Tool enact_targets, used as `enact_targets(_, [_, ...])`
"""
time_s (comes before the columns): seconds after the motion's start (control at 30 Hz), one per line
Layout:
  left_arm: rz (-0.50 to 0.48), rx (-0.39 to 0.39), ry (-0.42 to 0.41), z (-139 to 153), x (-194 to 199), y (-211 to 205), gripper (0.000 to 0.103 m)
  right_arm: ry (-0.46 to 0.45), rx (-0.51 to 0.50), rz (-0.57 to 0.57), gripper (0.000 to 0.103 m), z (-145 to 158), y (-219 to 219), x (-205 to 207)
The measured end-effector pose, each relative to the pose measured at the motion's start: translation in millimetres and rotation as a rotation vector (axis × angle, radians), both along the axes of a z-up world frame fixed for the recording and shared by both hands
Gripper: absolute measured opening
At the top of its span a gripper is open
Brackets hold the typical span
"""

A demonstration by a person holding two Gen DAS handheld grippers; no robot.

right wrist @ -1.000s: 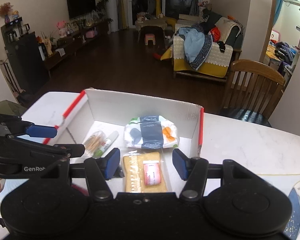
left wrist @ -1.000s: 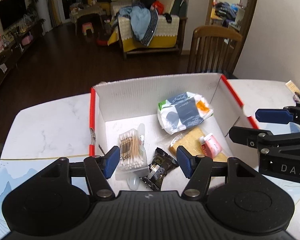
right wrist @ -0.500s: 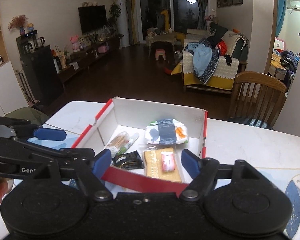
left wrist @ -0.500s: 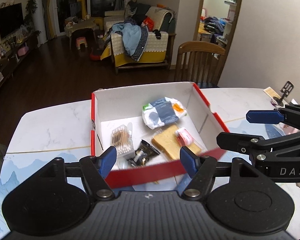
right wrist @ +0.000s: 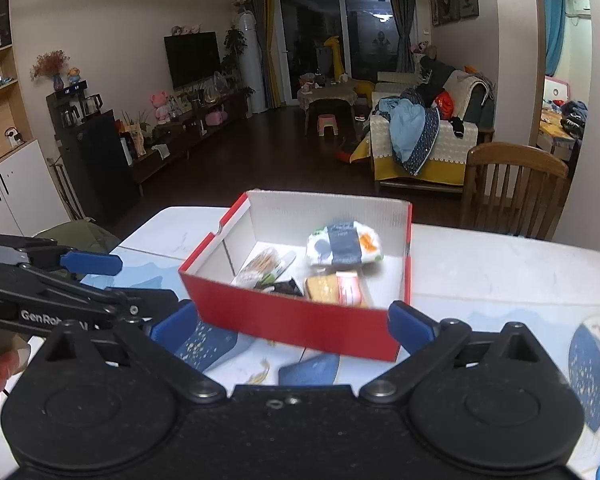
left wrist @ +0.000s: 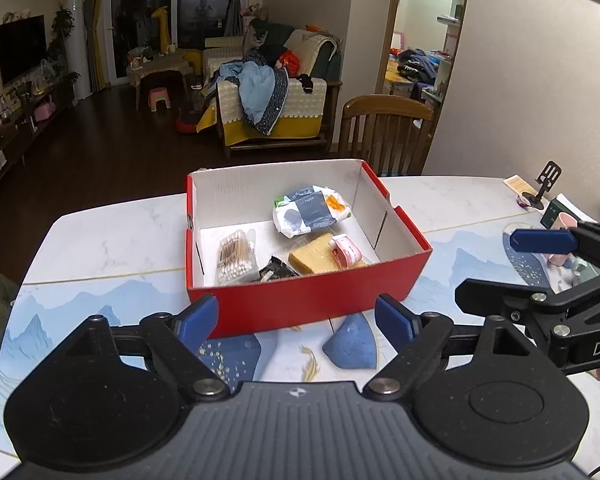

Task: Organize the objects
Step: 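Withdraw both tools from the box back toward the remaining items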

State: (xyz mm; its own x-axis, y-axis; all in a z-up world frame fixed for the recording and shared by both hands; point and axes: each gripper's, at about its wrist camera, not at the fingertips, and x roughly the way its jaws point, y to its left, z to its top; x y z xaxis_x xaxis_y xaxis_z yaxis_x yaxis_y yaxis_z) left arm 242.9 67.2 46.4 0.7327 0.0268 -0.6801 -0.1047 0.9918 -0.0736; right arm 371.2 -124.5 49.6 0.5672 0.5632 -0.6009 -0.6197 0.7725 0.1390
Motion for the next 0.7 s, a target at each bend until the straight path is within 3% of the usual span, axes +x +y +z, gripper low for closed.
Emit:
enact_targets(0.07, [0.005,-0.003,-0.008,-0.9,-7.8,0.0,0.093,0.003,-0.001,-0.002,0.102,-3.0,-2.7,-6.8])
enact_targets(0.2, [0.012,-0.035,-0.007,-8.2,-23.2,2.1,0.093,0.011,-0.013,-0.010,0.102,-12.0,-10.4,-18.0])
enact_targets(0.27, [0.021,-0.042,-0.006,-14.6,-30.7,2.4,0.103,0.024,-0.019,-0.017,0.102,-18.8,-14.7,-23.3])
enact_targets(0.6, [0.039,-0.050,-0.001,-60.9,-59.6,-3.7,0.103,0.090,-0.107,-0.060,0.102,-69.0,-36.7,-47.4])
enact_targets(0.7, [0.043,-0.062,0.033,-75.8,-64.6,-9.4,0.103,0.104,-0.129,-0.063,0.101,-82.1,-42.2,-52.6])
